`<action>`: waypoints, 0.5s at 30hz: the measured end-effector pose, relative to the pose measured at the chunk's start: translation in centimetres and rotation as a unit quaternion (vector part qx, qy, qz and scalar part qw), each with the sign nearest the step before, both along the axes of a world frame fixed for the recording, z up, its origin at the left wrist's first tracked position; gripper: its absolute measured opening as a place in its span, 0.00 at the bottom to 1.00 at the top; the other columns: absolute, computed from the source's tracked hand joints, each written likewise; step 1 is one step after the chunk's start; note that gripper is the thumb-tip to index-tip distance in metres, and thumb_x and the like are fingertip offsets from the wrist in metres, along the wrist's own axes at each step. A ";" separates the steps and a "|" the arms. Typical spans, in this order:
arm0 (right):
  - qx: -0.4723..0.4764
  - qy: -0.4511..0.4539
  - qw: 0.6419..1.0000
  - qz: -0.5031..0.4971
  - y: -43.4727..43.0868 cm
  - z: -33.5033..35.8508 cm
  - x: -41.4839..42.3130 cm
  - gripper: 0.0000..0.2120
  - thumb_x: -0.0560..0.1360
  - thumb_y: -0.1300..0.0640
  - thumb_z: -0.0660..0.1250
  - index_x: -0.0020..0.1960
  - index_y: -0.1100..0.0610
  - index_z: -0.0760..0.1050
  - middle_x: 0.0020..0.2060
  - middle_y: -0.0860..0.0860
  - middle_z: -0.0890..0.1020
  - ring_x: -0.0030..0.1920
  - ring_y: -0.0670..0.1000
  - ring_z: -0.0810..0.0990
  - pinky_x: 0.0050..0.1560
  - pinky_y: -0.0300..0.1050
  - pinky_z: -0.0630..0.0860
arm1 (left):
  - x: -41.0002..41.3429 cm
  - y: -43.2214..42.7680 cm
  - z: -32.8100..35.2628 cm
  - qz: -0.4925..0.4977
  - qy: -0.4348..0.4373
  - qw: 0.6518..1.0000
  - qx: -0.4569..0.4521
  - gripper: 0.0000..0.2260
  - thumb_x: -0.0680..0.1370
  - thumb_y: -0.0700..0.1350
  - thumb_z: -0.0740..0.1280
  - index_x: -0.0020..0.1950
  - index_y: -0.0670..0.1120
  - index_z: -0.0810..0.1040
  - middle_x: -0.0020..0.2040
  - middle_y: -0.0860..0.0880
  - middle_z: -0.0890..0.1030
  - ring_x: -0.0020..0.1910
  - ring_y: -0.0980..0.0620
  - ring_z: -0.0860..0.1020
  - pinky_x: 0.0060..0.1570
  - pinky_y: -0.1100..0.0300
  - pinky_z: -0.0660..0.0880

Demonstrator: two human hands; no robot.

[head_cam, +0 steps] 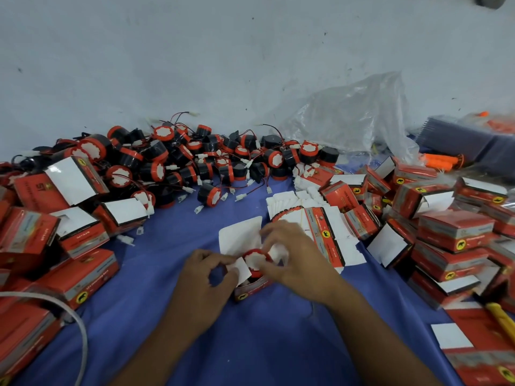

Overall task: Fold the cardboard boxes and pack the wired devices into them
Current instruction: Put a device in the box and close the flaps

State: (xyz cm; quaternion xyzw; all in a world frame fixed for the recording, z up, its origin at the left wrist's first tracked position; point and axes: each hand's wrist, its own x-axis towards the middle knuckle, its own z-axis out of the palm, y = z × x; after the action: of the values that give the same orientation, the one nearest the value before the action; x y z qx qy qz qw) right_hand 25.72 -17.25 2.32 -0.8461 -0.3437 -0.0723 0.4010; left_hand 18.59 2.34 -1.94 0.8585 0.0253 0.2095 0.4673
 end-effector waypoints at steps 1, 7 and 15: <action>-0.002 0.017 0.999 -0.043 -0.6 0.2 0.5 0.13 0.72 0.53 0.77 0.53 0.53 0.77 0.59 0.46 0.76 0.62 0.46 0.73 0.61 0.41 0.71 | 0.0 0.0 0.0 -0.004 -0.006 1.000 0.006 0.13 0.74 0.41 0.74 0.46 0.61 0.78 0.50 0.56 0.77 0.52 0.64 0.75 0.48 0.76 0.68; 0.131 0.228 0.964 -0.044 -0.8 0.4 0.5 0.13 0.75 0.51 0.74 0.56 0.55 0.78 0.39 0.50 0.82 0.36 0.46 0.80 0.38 0.42 0.76 | 0.0 0.2 -0.2 -0.009 -0.039 0.999 -0.002 0.13 0.75 0.33 0.68 0.52 0.49 0.83 0.53 0.60 0.79 0.53 0.66 0.76 0.46 0.76 0.72; 0.157 0.198 0.968 0.006 2.1 -1.8 -0.6 0.22 0.75 0.62 0.74 0.65 0.48 0.72 0.49 0.47 0.77 0.39 0.45 0.77 0.40 0.43 0.77 | -0.2 0.5 -0.2 -0.052 -0.071 0.994 -0.059 0.27 0.76 0.33 0.69 0.67 0.57 0.68 0.55 0.63 0.81 0.51 0.61 0.80 0.43 0.68 0.77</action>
State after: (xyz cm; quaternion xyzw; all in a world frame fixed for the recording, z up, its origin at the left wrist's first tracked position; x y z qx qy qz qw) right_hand 25.14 -15.12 0.49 -0.7677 -0.2475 0.0459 0.5893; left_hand 18.36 2.85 -2.17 0.8123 -0.0398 0.2437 0.5283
